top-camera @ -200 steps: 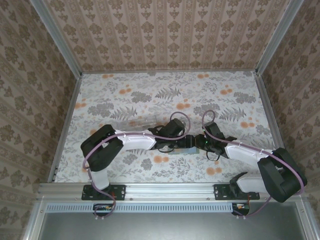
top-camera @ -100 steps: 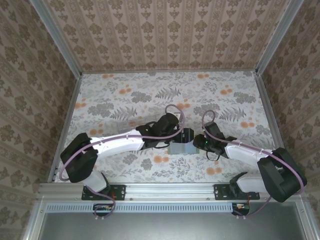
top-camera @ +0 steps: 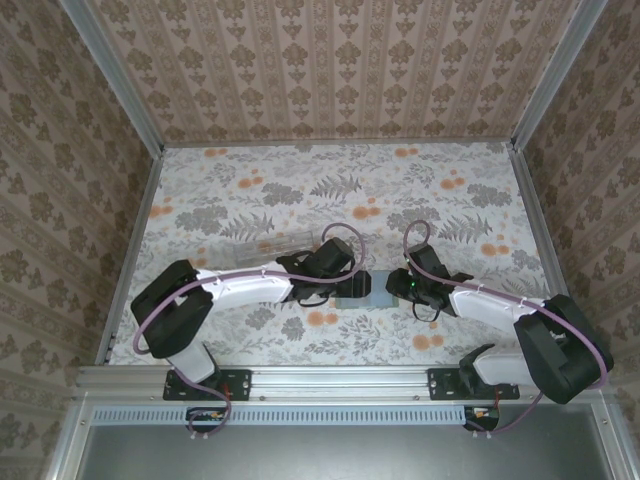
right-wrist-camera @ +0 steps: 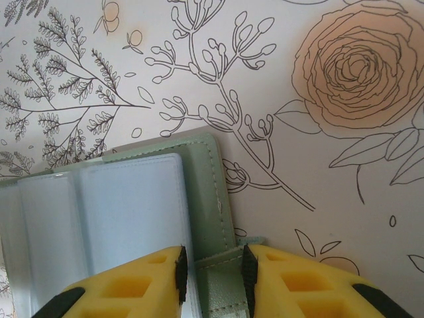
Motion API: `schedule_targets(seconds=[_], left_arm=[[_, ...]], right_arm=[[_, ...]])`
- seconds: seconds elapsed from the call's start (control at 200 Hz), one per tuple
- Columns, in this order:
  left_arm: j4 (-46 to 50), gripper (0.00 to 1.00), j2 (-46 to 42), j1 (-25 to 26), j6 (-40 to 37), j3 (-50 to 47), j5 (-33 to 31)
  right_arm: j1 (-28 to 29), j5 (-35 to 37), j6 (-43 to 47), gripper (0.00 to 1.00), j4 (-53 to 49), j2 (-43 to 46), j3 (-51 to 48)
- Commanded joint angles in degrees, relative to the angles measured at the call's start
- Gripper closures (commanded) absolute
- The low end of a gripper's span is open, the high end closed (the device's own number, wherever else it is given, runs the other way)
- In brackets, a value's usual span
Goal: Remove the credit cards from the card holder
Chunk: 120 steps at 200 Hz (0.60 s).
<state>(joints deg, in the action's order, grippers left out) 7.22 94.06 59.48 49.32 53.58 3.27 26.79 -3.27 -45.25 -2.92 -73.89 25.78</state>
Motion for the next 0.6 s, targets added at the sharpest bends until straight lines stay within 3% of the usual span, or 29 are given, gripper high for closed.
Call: schedule_targets(seconds=[0.0,0.595], left_arm=[[-0.69,0.22,1.81,-0.40,0.93,-0.14,1.03],[-6.35,0.24,5.99,-0.48,3.59,-1.63,4.92]], right_arm=[[0.46,-1.43,-0.79,0.67,-2.08,-1.70,-0.62],[0.46,-1.69,-0.84,0.67,-1.57,-2.73,-0.88]])
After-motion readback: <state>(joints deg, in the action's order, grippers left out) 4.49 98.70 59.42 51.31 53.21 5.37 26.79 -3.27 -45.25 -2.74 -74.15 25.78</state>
